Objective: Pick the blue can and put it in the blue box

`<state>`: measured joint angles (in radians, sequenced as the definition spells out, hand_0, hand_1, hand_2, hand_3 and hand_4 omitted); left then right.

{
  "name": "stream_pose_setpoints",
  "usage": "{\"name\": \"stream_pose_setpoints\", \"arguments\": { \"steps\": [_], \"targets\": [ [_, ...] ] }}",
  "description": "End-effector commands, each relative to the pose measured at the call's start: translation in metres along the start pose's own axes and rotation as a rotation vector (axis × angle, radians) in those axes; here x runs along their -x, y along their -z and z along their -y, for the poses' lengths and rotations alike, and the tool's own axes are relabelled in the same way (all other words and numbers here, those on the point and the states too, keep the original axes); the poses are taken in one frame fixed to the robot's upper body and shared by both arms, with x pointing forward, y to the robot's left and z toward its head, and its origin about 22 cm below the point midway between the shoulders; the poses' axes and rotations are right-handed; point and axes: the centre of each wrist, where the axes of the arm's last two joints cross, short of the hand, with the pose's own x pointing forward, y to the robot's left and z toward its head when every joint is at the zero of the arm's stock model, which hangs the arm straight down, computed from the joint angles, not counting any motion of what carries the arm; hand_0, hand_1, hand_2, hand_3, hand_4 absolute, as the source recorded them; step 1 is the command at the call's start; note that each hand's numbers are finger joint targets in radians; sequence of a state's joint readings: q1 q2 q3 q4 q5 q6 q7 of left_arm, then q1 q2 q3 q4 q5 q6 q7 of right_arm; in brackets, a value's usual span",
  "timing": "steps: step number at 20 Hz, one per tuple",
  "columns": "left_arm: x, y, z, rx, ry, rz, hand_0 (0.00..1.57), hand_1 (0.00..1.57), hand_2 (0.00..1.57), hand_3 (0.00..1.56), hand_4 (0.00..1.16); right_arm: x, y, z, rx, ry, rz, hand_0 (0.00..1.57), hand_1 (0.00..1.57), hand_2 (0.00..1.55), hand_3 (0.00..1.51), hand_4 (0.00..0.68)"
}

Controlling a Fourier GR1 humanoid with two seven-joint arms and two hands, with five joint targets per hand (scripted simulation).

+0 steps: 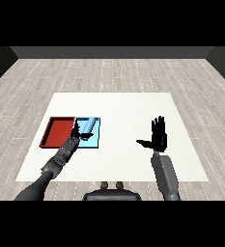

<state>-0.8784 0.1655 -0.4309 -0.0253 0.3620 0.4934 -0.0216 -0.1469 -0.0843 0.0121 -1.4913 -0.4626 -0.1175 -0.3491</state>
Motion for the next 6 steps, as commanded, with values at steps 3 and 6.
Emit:
{"name": "stream_pose_setpoints", "arguments": {
  "steps": [3,6],
  "targets": [
    [-0.014,0.003,-0.010,-0.057,-0.167,0.184,0.00,0.00,0.00,0.00,0.00,0.001,-0.008,-0.002,-0.018,-0.015,0.000,0.00,0.00,0.00,0.00,0.000],
    [-0.025,0.005,-0.018,-0.070,-0.214,0.327,0.00,0.00,0.00,0.00,0.00,-0.008,0.006,0.000,-0.067,-0.031,-0.004,0.00,0.00,0.00,0.00,0.000]
  ]
}}
